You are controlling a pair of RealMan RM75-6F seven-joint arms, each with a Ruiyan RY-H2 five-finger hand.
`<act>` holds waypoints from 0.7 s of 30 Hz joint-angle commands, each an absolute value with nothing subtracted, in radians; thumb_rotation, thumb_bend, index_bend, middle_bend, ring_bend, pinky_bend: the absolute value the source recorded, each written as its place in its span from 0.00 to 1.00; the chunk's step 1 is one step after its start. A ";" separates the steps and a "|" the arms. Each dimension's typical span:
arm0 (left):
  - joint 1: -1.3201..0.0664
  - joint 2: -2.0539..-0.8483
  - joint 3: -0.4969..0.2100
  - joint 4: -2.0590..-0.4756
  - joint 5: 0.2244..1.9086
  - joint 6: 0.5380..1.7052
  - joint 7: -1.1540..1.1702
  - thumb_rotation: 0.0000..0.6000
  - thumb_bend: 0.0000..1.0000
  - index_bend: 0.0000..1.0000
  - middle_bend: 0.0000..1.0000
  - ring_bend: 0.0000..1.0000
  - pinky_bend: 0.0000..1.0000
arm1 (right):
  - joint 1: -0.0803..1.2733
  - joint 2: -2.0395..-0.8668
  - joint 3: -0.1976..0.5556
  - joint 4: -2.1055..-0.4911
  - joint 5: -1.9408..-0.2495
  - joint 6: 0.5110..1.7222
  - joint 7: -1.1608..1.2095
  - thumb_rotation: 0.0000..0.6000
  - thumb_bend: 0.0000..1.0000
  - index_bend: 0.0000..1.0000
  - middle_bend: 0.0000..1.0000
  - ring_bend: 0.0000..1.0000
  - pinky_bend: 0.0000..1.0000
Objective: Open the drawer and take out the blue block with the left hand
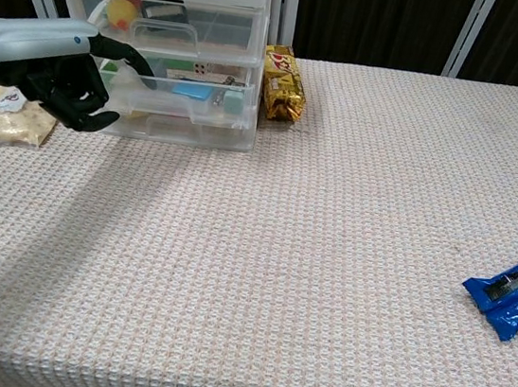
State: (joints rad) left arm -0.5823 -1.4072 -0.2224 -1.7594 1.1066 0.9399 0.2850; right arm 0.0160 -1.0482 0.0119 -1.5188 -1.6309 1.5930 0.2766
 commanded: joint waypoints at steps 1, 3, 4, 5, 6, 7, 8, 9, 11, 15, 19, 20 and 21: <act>-0.584 -1.376 -0.207 -1.798 1.115 0.927 0.251 1.00 0.45 0.29 0.87 0.97 1.00 | 0.017 -1.050 0.011 -1.518 -1.632 1.591 0.276 1.00 0.19 0.00 0.01 0.00 0.00; -0.580 -1.352 -0.193 -1.821 1.138 0.920 0.226 1.00 0.45 0.31 0.87 0.97 1.00 | 0.018 -1.050 0.010 -1.519 -1.632 1.589 0.276 1.00 0.19 0.00 0.01 0.00 0.00; -0.578 -1.342 -0.187 -1.831 1.150 0.919 0.216 1.00 0.45 0.32 0.87 0.97 1.00 | 0.018 -1.049 0.010 -1.519 -1.631 1.589 0.275 1.00 0.19 0.00 0.01 0.00 0.00; -0.575 -1.332 -0.179 -1.839 1.161 0.918 0.206 1.00 0.45 0.32 0.87 0.97 1.00 | 0.018 -1.049 0.010 -1.520 -1.631 1.588 0.274 1.00 0.19 0.00 0.01 0.00 0.00; -0.573 -1.323 -0.171 -1.846 1.172 0.916 0.197 1.00 0.45 0.32 0.87 0.97 1.00 | 0.018 -1.050 0.010 -1.520 -1.631 1.588 0.273 1.00 0.19 0.00 0.01 0.00 0.00; -0.569 -1.312 -0.161 -1.855 1.186 0.915 0.186 1.00 0.45 0.32 0.87 0.97 1.00 | 0.018 -1.050 0.010 -1.521 -1.631 1.588 0.272 1.00 0.19 0.00 0.01 0.00 0.00; -0.566 -1.305 -0.153 -1.861 1.197 0.915 0.176 1.00 0.45 0.32 0.87 0.97 1.00 | 0.018 -1.050 0.010 -1.522 -1.632 1.589 0.271 1.00 0.19 0.00 0.01 0.00 0.00; -0.563 -1.295 -0.144 -1.869 1.210 0.913 0.163 1.00 0.45 0.32 0.87 0.97 1.00 | 0.018 -1.050 0.009 -1.523 -1.632 1.588 0.269 1.00 0.19 0.00 0.01 0.00 0.00; -0.559 -1.282 -0.130 -1.879 1.230 0.910 0.143 1.00 0.45 0.32 0.87 0.97 1.00 | 0.019 -1.050 0.009 -1.526 -1.634 1.587 0.266 1.00 0.19 0.00 0.01 0.00 0.00; -0.556 -1.266 -0.108 -1.892 1.265 0.905 0.110 1.00 0.45 0.32 0.86 0.97 1.00 | 0.020 -1.049 0.008 -1.531 -1.637 1.587 0.259 1.00 0.19 0.00 0.01 0.00 0.00; -0.559 -1.262 -0.099 -1.893 1.287 0.909 0.087 1.00 0.45 0.32 0.86 0.97 1.00 | 0.018 -1.048 0.007 -1.536 -1.637 1.589 0.253 1.00 0.19 0.00 0.01 0.00 0.00; -0.561 -1.261 -0.098 -1.892 1.290 0.909 0.084 1.00 0.45 0.32 0.86 0.97 1.00 | 0.017 -1.047 0.007 -1.537 -1.637 1.590 0.253 1.00 0.19 0.00 0.01 0.00 0.00; -0.564 -1.258 -0.097 -1.892 1.294 0.908 0.082 1.00 0.45 0.31 0.86 0.97 1.00 | 0.016 -1.046 0.007 -1.538 -1.636 1.591 0.253 1.00 0.19 0.00 0.01 0.00 0.00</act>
